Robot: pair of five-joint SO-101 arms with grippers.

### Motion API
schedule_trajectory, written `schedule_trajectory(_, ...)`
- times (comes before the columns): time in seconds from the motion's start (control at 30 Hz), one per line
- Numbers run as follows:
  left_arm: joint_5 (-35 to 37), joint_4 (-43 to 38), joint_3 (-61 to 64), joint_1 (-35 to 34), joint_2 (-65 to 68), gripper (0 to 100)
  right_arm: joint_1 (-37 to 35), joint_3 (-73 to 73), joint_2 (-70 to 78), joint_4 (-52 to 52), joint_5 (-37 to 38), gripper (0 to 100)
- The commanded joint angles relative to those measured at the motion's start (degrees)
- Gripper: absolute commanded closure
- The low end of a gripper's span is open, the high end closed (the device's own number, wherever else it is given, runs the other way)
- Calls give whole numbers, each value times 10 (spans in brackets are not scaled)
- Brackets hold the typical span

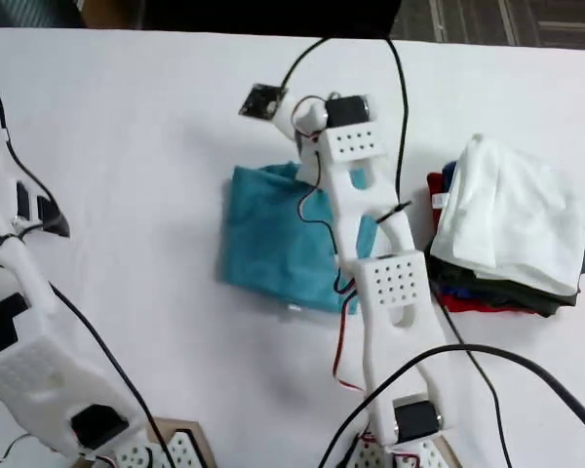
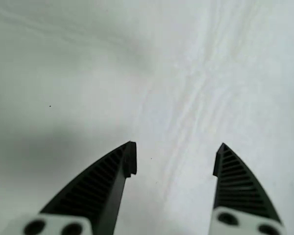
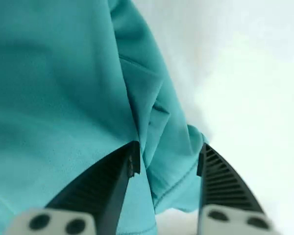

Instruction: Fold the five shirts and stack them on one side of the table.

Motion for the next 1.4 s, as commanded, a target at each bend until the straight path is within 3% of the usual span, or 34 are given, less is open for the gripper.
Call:
schedule_trajectory(0.0,-4,-6,-1,7,-40,729,-4,-18,-63,7,-8,798)
schedule_trajectory(0.3,-5,-13,-1,4,-40,729,-10,98,-70,7,-9,737)
schedule_trajectory(0.8,-5,-14,-1,7,-40,729,32,104,-136,7,-8,737)
schedule_trajectory(1.13,-5,-14,-1,5,-40,729,48,331,-262,5,-4,738)
schedule_trajectory(1.37,-5,-14,-2,6,-40,729,101,353,-231,-21,-3,738)
